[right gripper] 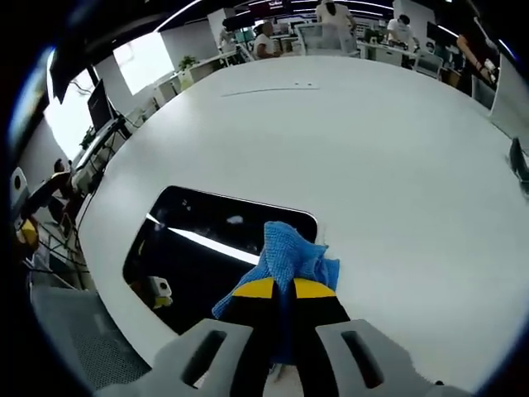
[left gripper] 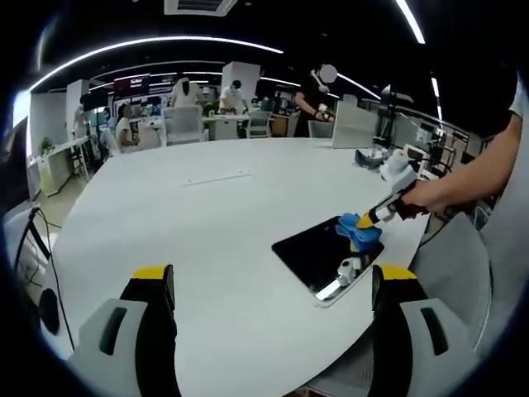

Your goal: Wipe the mirror surface with the cleaning cloth until all visible marks leave the cleaned area.

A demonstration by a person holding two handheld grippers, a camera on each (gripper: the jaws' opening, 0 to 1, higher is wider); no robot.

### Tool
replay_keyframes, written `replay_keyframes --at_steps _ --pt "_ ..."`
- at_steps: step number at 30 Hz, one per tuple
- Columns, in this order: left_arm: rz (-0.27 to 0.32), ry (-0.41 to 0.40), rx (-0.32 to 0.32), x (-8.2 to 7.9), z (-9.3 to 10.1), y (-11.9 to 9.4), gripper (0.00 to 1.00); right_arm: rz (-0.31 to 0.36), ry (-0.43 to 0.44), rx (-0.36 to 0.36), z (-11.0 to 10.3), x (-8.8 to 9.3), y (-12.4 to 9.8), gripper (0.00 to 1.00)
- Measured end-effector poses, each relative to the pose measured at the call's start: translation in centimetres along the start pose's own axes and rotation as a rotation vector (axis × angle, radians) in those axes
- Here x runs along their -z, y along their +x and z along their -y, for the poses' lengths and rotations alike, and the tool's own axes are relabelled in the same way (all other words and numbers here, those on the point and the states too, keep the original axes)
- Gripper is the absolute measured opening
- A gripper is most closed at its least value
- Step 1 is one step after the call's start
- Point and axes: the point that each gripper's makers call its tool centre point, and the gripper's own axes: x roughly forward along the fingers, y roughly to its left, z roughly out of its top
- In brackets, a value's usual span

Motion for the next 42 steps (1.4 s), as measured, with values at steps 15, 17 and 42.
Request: replay_keyframes --at_steps 15,17,42 --pt "-0.003 0.022 -0.033 0.3 -0.2 0.0 0.99 0.013 0.010 0.000 -0.8 0.9 -0.4 0.01" --pt "0.000 0.004 -0.029 0.3 -0.1 0.1 0.99 0.017 0.013 0.000 -0.8 1.1 -0.5 0.01" --pt "-0.027 -0.016 -0.019 1.6 -0.1 0.3 0.99 0.062 0.069 0.023 -2.3 4.6 -2.6 0.01"
